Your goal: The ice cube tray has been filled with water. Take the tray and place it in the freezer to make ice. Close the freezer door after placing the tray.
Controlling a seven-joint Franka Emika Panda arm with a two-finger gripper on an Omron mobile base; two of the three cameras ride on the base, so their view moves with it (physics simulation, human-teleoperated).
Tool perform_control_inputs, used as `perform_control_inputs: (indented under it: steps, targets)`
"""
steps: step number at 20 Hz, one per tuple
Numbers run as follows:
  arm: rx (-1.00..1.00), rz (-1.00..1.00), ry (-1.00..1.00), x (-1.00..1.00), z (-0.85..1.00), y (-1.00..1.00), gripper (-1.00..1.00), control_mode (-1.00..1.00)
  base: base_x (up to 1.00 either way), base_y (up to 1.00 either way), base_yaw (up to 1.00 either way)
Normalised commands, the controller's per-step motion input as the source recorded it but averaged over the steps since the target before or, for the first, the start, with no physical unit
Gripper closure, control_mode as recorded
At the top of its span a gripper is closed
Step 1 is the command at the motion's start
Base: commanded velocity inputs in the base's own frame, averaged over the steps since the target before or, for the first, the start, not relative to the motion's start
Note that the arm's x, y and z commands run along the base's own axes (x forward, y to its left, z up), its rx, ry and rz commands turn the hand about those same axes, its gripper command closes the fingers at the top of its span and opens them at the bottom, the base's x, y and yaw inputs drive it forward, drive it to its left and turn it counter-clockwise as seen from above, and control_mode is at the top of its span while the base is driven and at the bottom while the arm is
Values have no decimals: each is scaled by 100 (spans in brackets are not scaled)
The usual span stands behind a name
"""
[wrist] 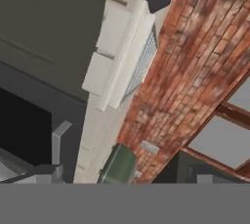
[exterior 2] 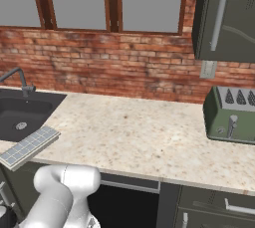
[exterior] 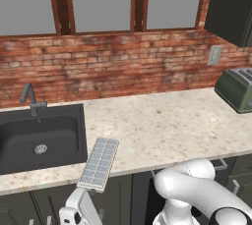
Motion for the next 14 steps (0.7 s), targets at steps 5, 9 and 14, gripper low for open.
perform_control_inputs:
  steps: [5, 9, 14]
  targets:
    - [-13, 0, -8, 5, -2, 6, -100, -100, 0, 0, 0]
    - [-7, 0, -9, 2, -3, 0, -100, -100, 0, 0, 0]
    - [0, 0, -20, 0, -18, 0, -100, -100, 0, 0, 0]
